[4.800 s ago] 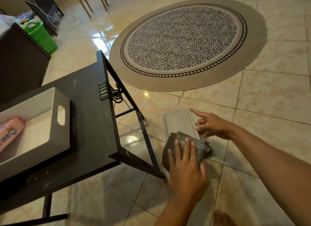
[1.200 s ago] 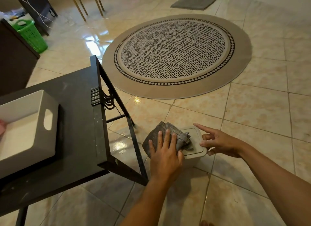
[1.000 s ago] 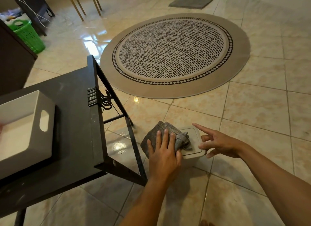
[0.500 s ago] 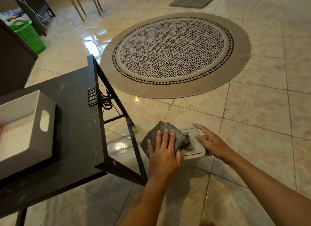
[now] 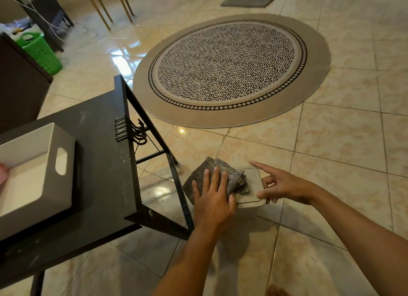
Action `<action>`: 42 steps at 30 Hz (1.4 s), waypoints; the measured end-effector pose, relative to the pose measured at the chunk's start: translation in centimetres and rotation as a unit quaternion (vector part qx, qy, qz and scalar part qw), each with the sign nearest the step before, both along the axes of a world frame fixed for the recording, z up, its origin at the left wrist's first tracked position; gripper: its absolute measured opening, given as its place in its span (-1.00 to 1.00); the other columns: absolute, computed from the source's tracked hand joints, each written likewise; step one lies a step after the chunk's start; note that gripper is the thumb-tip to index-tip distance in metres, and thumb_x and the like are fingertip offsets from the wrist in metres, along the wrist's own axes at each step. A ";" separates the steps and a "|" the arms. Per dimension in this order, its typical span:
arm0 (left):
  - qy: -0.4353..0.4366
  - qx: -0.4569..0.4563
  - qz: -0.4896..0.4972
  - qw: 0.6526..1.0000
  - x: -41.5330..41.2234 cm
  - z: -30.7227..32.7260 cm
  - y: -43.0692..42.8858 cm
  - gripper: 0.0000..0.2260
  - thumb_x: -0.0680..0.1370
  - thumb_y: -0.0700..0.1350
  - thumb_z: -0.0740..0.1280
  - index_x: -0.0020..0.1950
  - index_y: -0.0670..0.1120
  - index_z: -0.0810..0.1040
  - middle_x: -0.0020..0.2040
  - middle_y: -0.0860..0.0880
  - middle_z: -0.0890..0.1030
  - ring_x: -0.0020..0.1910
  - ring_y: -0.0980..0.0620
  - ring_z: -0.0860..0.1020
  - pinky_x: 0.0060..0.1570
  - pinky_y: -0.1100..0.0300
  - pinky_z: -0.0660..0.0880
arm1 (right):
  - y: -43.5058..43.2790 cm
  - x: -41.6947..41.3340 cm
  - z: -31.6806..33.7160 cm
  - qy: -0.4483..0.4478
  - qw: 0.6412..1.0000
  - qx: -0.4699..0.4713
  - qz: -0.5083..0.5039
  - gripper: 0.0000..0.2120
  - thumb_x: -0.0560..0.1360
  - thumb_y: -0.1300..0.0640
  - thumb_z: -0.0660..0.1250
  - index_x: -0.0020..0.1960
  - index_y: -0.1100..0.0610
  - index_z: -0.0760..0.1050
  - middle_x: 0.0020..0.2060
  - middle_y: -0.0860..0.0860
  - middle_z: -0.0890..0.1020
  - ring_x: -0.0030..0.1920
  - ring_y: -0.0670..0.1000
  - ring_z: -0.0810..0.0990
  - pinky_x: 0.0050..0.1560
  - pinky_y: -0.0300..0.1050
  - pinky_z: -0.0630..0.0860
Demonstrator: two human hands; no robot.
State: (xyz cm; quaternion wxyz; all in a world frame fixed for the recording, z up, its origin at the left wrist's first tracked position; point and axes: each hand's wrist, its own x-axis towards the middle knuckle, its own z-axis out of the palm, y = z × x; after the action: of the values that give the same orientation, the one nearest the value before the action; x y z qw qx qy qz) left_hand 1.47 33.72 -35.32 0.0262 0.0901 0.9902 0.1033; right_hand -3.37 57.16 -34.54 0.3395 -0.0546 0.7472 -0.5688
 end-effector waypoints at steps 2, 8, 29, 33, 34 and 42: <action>-0.003 -0.003 0.001 1.000 -0.1 0.1 -0.1 -0.39 0.53 0.17 -0.13 0.57 0.03 0.01 0.59 -0.03 -0.06 0.55 -0.08 -0.19 0.46 -0.19 -0.25 | 0.0 0.1 0.3 -0.020 1.000 -0.006 0.007 0.02 0.37 0.27 0.56 0.57 -0.22 0.05 -0.11 0.44 0.55 -0.22 0.12 0.68 -0.24 -0.09 0.60; -0.013 -0.001 0.002 1.000 -0.2 0.4 0.2 -0.37 0.52 0.18 -0.16 0.58 0.03 -0.02 0.59 -0.02 -0.11 0.54 -0.06 -0.24 0.44 -0.16 -0.32 | 0.0 -0.1 0.7 -0.044 0.999 0.003 0.011 0.06 0.35 0.27 0.59 0.57 -0.25 0.02 -0.24 0.22 0.64 -0.18 0.17 0.71 -0.24 -0.08 0.63; -0.041 -0.022 -0.005 0.999 0.0 1.1 1.9 -0.40 0.52 0.21 -0.25 0.55 0.09 -0.14 0.57 0.02 -0.17 0.52 -0.04 -0.30 0.42 -0.16 -0.37 | 0.1 -0.6 0.0 -0.045 0.999 -0.022 0.002 0.03 0.33 0.47 0.51 0.55 -0.20 0.15 -0.17 0.19 0.58 -0.13 0.17 0.71 -0.03 0.08 0.67; -0.034 0.023 0.007 0.999 2.6 0.8 0.6 -0.43 0.56 0.21 -0.14 0.56 0.11 -0.07 0.57 0.05 -0.14 0.53 -0.02 -0.30 0.44 -0.15 -0.36 | 0.2 -0.6 0.1 -0.049 0.998 -0.026 0.008 -0.01 0.35 0.50 0.48 0.55 -0.17 0.17 -0.25 0.15 0.55 -0.19 0.13 0.69 -0.08 -0.02 0.66; -0.042 0.021 -0.015 0.999 3.0 0.8 1.3 -0.43 0.55 0.20 -0.14 0.56 0.13 -0.10 0.57 0.06 -0.17 0.52 -0.01 -0.33 0.44 -0.16 -0.36 | 0.1 -0.7 0.2 -0.045 0.999 -0.024 0.014 -0.01 0.35 0.52 0.46 0.55 -0.17 0.17 -0.21 0.18 0.57 -0.17 0.14 0.69 -0.08 -0.01 0.66; -0.012 0.007 0.027 1.000 0.7 0.5 0.4 -0.42 0.55 0.21 -0.17 0.56 0.11 -0.05 0.58 0.03 -0.11 0.53 -0.03 -0.26 0.42 -0.11 -0.37 | 0.2 -1.1 0.1 -0.058 0.998 -0.028 0.002 0.00 0.33 0.50 0.49 0.55 -0.15 0.20 -0.19 0.21 0.57 -0.13 0.18 0.70 -0.07 0.03 0.66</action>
State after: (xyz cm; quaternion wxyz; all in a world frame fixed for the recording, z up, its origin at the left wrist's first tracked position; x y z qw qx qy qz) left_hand 2.18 34.12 -34.86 0.0345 0.0628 0.9911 0.1119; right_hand -4.44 57.33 -34.47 0.3816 -0.0326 0.7097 -0.5914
